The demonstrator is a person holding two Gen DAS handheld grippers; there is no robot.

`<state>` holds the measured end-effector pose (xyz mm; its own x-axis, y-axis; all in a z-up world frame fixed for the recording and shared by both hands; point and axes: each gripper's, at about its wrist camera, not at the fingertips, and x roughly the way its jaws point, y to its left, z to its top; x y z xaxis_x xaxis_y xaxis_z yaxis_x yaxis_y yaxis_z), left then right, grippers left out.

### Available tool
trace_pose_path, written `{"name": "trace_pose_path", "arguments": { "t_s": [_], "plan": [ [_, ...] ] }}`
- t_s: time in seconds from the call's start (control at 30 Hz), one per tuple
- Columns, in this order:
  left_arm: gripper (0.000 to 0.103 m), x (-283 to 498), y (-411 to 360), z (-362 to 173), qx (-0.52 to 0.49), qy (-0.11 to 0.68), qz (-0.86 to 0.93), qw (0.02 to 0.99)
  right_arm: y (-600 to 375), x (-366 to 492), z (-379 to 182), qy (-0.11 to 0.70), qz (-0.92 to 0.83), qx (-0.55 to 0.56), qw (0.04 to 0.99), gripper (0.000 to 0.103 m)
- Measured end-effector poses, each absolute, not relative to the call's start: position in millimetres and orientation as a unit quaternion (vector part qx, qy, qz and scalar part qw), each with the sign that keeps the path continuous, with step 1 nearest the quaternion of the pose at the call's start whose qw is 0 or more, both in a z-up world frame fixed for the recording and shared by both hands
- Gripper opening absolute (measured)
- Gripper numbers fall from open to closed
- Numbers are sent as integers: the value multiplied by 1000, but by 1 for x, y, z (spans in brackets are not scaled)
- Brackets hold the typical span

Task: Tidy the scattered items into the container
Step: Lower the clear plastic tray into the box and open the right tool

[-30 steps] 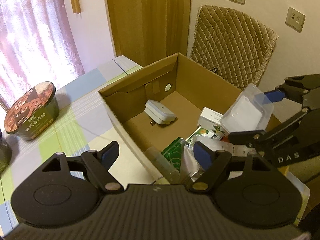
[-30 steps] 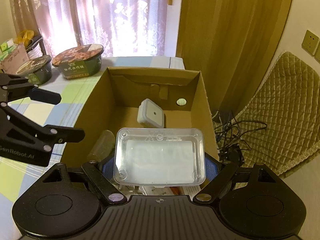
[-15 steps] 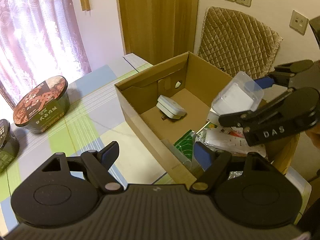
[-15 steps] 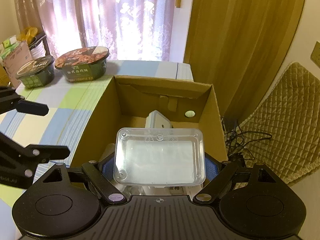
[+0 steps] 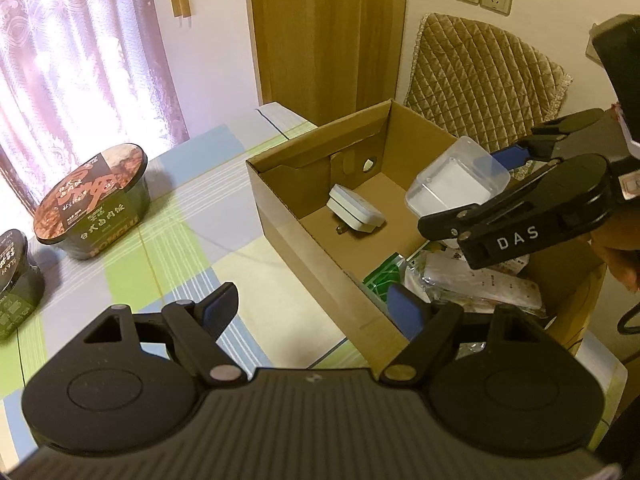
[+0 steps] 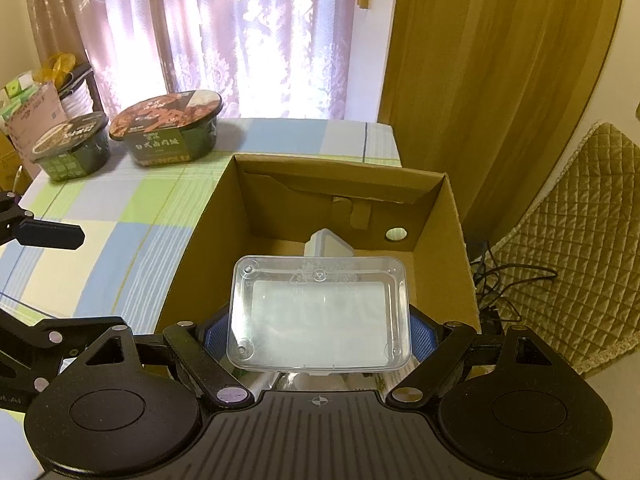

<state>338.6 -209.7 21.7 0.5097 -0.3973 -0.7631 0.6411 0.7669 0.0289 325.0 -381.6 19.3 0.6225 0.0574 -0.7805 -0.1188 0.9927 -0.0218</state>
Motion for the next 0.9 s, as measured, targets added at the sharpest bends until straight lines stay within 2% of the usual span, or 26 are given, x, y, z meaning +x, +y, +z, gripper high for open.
{"name": "trace_pose_path", "arguments": {
  "t_s": [0.9],
  "plan": [
    [78, 341, -206, 16, 151, 395, -302, 854, -382, 333, 11, 418, 52, -10, 907, 87]
  ]
}}
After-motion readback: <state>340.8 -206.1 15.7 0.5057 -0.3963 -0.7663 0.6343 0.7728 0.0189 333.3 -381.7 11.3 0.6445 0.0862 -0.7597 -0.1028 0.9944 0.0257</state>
